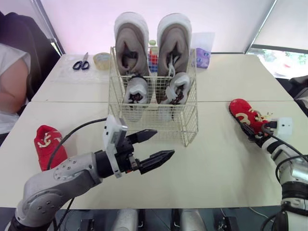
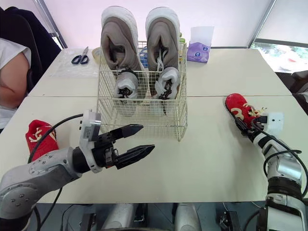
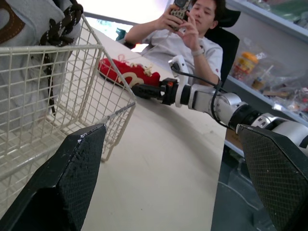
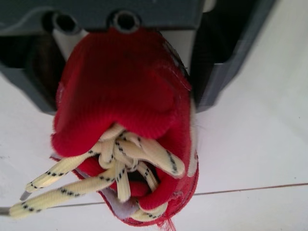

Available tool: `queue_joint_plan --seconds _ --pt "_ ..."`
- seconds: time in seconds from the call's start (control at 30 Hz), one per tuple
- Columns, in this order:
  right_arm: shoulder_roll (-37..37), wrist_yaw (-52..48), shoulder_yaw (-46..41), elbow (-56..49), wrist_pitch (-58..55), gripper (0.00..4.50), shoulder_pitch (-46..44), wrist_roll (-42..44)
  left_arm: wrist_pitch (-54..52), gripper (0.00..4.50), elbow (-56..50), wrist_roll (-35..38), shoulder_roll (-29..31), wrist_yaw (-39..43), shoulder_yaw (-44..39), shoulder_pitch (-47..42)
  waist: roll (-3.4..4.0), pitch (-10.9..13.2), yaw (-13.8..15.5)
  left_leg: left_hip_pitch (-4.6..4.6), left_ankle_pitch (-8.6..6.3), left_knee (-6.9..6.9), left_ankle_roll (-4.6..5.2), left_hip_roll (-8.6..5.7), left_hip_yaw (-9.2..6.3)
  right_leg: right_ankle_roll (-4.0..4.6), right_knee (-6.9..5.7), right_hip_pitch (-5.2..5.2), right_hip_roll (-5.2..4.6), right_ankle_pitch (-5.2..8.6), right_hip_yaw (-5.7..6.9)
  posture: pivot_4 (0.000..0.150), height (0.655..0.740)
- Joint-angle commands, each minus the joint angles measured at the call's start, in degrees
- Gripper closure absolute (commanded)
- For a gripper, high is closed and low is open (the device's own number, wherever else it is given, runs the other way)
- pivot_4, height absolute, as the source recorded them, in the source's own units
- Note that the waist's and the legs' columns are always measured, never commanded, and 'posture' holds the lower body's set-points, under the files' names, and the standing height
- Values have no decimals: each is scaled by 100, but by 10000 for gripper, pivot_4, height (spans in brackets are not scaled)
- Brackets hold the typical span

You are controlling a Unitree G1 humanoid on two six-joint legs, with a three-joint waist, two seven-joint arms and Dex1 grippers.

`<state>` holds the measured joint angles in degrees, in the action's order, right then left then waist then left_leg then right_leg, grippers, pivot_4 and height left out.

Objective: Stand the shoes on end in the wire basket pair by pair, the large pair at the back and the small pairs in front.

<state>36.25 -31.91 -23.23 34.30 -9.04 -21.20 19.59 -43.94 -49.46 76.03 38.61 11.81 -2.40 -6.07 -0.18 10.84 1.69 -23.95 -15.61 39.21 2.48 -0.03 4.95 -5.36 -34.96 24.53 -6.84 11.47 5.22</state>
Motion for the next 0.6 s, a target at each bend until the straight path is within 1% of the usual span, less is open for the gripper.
queue_joint_plan --seconds 0.03,0.1,0.13,0.2,0.3,0.33,0.4,0.43,0.5,0.53,0.6 --pt "-102 -104 79 134 271 26825 -99 -52 205 0 -264 345 135 -149 -277 111 0 0 -69 1 0 0 0 2 0 0 0 0 1 0 0 1500 7400" --pt "-133 -93 81 162 347 31357 -108 -56 266 0 -284 546 230 -250 -385 132 0 0 -101 3 1 0 -2 3 -1 0 -1 -3 1 0 0 1500 7400" --pt "-134 -28 19 149 366 32953 -163 -15 323 0 -276 717 341 -440 -551 64 0 0 -106 4 1 0 -2 3 -2 0 -1 -3 2 0 1 1500 7400" --pt "-53 226 -194 207 518 33572 -439 56 398 0 -194 1101 705 -775 -1033 -47 -2 1 -129 6 2 -1 -4 6 -1 -1 -3 -3 3 -1 0 1500 7400" --pt "267 533 -511 455 769 33572 -1240 194 337 0 248 1434 1450 -1029 -1858 -167 30 12 -143 8 5 -1 -10 6 0 2 -5 -1 2 -2 -1 1500 7400" --pt "378 586 -557 538 853 33572 -1542 199 289 0 466 1380 1664 -1089 -2065 -240 43 17 -144 7 5 -1 -10 5 2 3 -3 0 2 -2 -2 1500 7400" --pt "638 529 -524 686 964 33572 -2415 218 289 0 1186 1296 1980 -881 -2228 -744 82 44 -153 5 5 -1 -10 3 7 3 -5 6 2 -2 -5 1500 7400" --pt "735 400 -424 744 1037 33572 -2860 196 413 0 1571 1148 1991 -875 -2248 -1103 101 52 -159 4 6 -1 -9 0 13 2 -7 10 2 -2 -7 1500 7400" --pt "811 0 -111 701 1121 33572 -3617 127 631 0 2175 653 1954 -863 -2205 -1715 101 54 -163 0 7 -7 -9 0 14 -2 -12 18 4 -2 -9 1500 7400" --pt "808 -301 73 592 1073 33572 -3936 129 577 0 2422 643 1923 -810 -2156 -1934 96 55 -178 -1 9 -14 -13 1 14 -4 -11 22 14 -3 -9 1500 7400" --pt "778 -1067 536 133 934 33572 -4330 152 425 0 2631 490 1949 -450 -1984 -2201 88 50 -227 1 26 -28 -43 6 10 -21 -12 20 23 -8 -7 1500 7400"
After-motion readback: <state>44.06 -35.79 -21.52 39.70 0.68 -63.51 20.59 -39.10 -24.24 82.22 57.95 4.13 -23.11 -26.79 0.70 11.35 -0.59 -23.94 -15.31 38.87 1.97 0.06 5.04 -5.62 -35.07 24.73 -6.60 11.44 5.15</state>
